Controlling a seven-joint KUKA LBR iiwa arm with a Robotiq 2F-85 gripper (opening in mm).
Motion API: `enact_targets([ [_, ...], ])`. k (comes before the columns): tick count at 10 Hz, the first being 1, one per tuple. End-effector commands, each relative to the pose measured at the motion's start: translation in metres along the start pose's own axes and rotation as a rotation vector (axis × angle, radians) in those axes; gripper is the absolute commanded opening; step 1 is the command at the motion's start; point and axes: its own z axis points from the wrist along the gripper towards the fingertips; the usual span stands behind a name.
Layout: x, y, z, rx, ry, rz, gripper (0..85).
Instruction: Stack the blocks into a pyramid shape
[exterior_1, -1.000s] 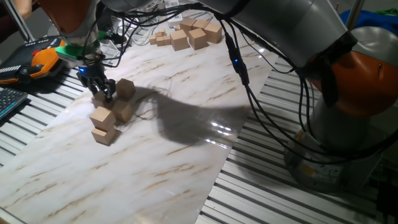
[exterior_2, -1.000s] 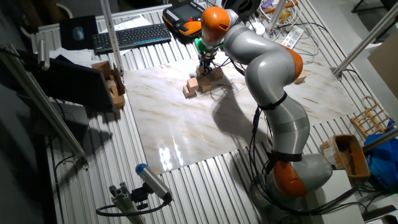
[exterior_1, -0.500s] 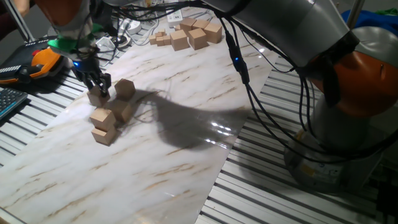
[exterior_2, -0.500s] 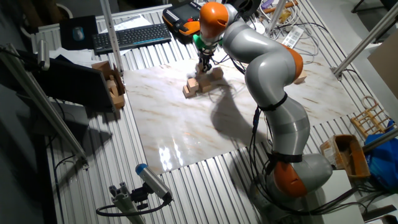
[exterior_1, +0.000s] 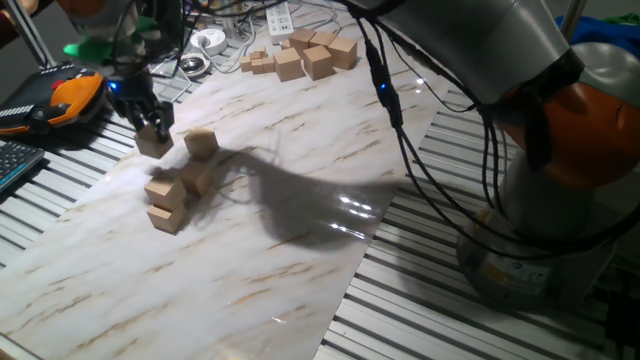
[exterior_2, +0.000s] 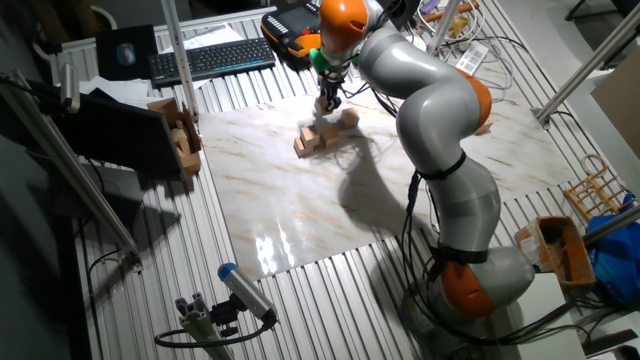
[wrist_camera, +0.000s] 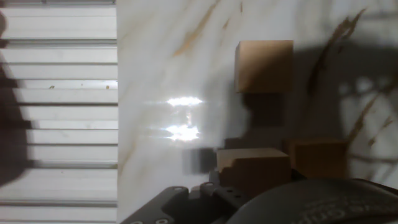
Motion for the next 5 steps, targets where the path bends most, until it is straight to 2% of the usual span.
enact_targets([
  [1,0.001,-0.005,-0.004,0.0,-0.006,-0.007,0.0],
  [3,0.008,-0.018,-0.011,0.003,-0.027,-0.012,0.0],
  [5,0.015,-0.03,-0.006,0.006,-0.052,-0.024,0.0],
])
